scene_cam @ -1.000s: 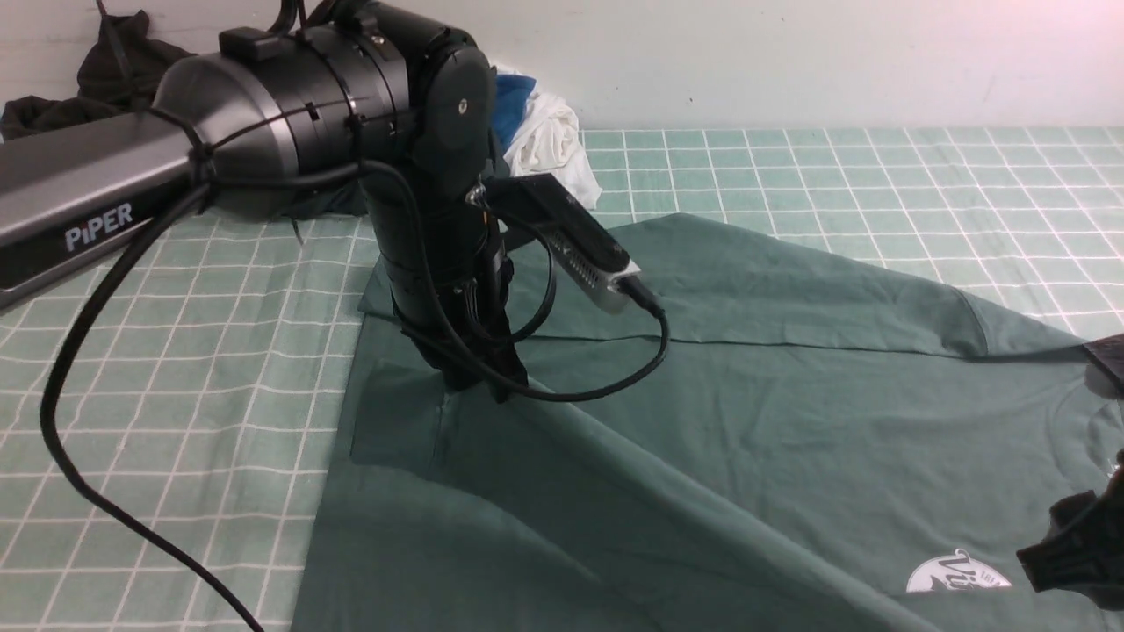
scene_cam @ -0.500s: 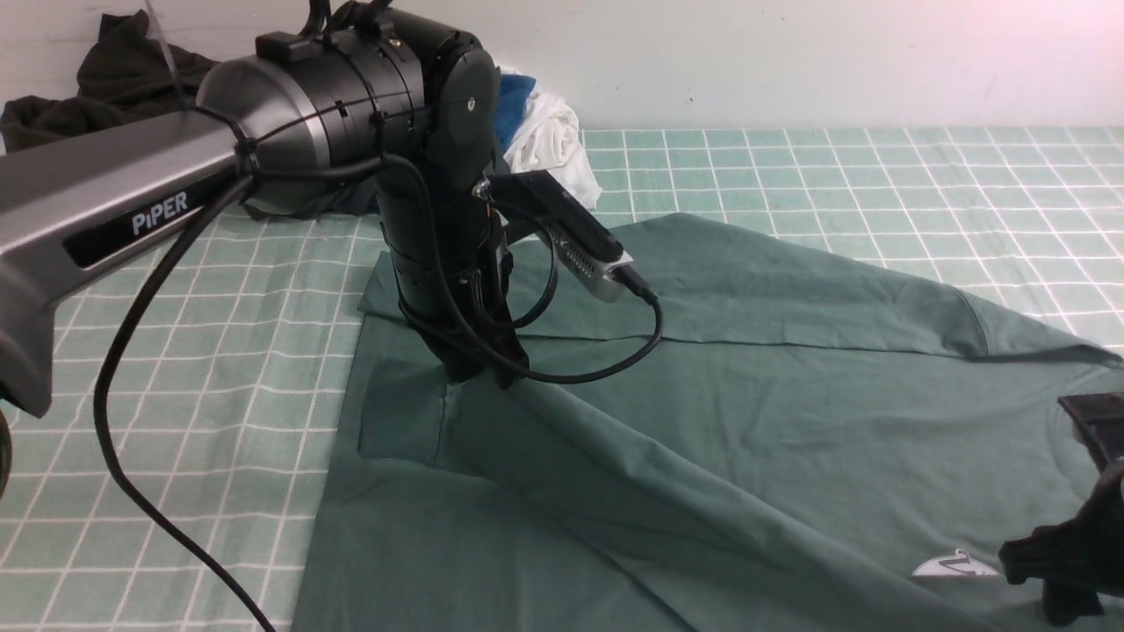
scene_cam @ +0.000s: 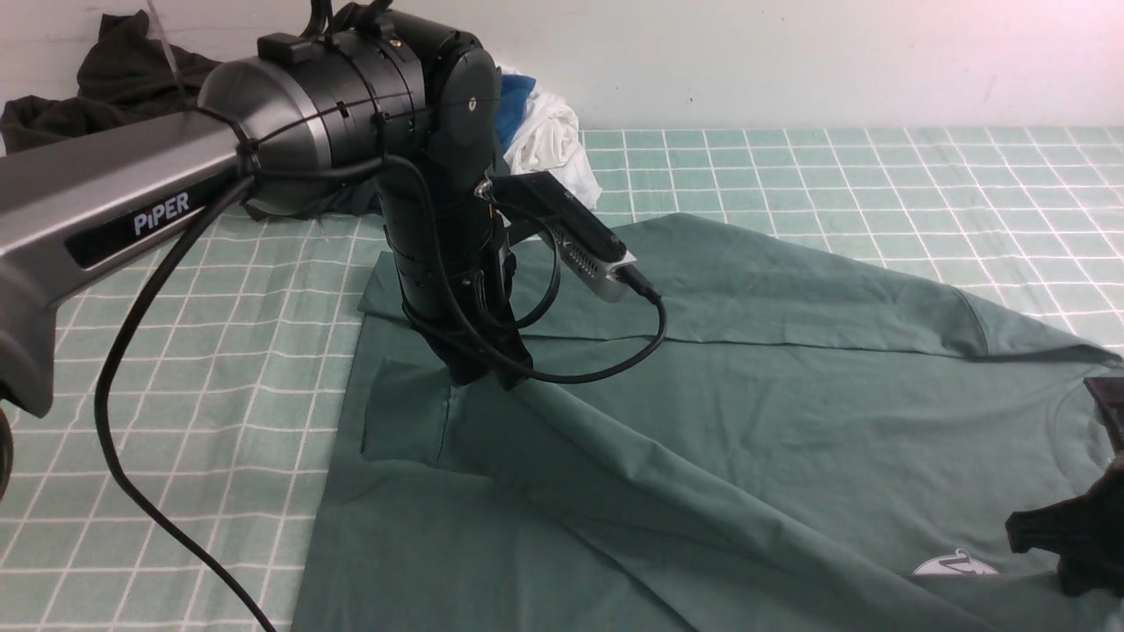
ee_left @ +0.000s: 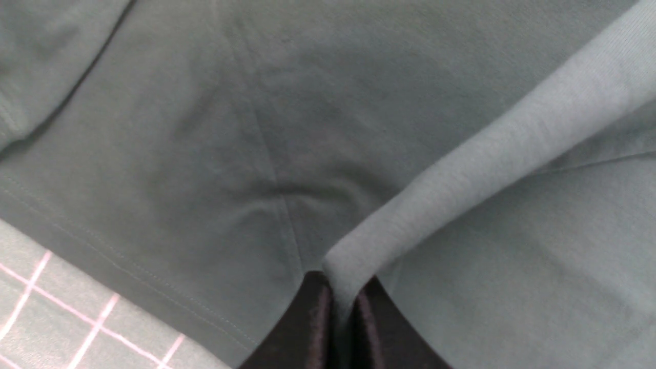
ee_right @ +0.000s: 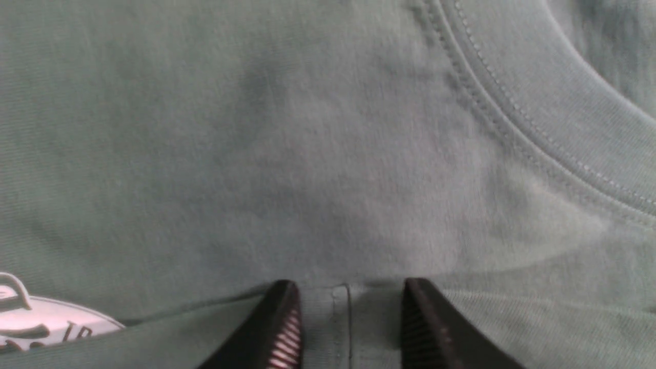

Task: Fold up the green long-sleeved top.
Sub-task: Use the left arm to drag and place the cuff at the centered position on the left edge of the fabric, then use the left arm to clamp the cuff farthest from it, then use the left arm to drag and drop the cuff onto the cuff closest to the left arm

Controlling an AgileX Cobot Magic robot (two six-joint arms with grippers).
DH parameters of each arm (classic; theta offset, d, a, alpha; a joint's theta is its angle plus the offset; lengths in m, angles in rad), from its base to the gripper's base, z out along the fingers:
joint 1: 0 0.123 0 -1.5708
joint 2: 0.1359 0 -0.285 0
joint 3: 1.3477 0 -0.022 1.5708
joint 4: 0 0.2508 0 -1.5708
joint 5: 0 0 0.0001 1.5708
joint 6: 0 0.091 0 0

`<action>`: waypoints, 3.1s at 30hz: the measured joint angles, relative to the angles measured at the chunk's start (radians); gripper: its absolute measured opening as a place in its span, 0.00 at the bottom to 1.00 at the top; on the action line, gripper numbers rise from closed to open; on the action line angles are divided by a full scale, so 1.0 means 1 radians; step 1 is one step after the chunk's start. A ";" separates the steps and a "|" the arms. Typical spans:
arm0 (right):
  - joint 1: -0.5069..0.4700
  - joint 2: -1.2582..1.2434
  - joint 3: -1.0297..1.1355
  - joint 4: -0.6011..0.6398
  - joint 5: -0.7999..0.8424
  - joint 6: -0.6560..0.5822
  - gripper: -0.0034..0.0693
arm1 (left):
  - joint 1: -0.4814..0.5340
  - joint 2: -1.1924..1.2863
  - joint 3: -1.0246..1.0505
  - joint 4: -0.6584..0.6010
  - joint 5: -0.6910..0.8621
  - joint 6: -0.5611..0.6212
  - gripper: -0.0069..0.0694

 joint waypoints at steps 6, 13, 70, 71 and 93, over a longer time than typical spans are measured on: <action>0.000 0.018 -0.002 0.001 -0.002 -0.005 0.09 | 0.000 0.000 0.000 0.000 0.000 0.000 0.12; 0.000 0.014 -0.009 -0.024 0.009 -0.003 0.05 | 0.000 0.000 -0.001 0.000 0.000 0.000 0.12; 0.083 -0.187 -0.190 -0.015 0.121 -0.041 0.52 | 0.360 0.288 -0.083 -0.187 -0.578 -0.313 0.15; 0.083 -0.187 -0.190 -0.015 0.121 -0.041 0.52 | 0.359 0.284 -0.083 -0.187 -0.578 -0.313 0.14; 0.083 -0.187 -0.190 0.011 0.121 -0.044 0.52 | 0.311 -0.195 0.053 -0.287 -0.234 -0.314 0.13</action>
